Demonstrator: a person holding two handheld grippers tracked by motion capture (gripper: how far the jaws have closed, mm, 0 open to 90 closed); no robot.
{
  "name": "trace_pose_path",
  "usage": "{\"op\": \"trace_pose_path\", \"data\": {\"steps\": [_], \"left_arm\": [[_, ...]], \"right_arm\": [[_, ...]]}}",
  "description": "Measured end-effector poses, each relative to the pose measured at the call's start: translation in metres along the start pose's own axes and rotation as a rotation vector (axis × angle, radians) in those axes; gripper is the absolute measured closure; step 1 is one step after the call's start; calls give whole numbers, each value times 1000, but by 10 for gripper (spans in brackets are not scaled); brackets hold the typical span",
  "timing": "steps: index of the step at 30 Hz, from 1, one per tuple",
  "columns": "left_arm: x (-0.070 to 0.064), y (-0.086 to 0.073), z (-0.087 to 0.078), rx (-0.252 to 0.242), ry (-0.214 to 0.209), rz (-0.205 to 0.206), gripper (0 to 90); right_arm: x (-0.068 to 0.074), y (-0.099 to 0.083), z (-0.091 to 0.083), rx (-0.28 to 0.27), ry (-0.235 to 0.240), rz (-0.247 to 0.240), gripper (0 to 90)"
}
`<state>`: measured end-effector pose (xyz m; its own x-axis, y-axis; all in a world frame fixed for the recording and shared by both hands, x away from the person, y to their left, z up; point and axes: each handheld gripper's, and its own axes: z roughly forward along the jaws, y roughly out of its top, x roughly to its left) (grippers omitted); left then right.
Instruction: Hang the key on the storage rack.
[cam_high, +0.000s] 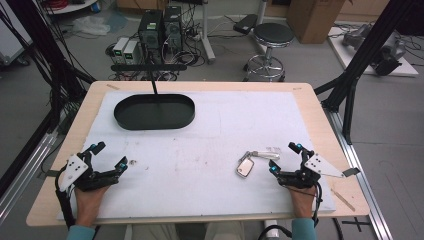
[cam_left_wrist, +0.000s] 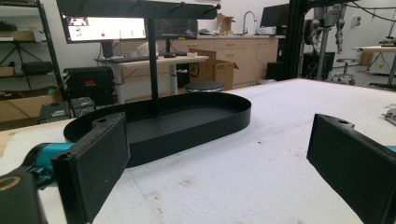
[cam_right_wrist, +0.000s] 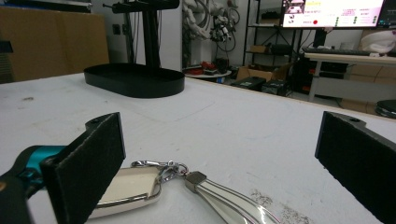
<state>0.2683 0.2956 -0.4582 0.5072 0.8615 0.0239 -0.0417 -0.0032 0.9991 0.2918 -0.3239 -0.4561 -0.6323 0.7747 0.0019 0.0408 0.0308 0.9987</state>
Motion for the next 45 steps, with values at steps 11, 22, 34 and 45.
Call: {"op": "trace_pose_path", "data": {"steps": [11, 22, 34, 45], "left_arm": [[0, 0, 0, -6, -1, -6, 67], [2, 0, -1, -12, -3, -18, 67], [2, 0, -1, -10, -4, -22, 67], [2, 0, 0, -10, -4, -22, 67]], "right_arm": [[1, 0, -1, 4, -16, 7, 9], [-3, 3, 0, 29, 18, 56, 8], [-23, 43, 1, 136, 104, -13, 9], [-38, 71, 21, 390, 215, -145, 9]]}}
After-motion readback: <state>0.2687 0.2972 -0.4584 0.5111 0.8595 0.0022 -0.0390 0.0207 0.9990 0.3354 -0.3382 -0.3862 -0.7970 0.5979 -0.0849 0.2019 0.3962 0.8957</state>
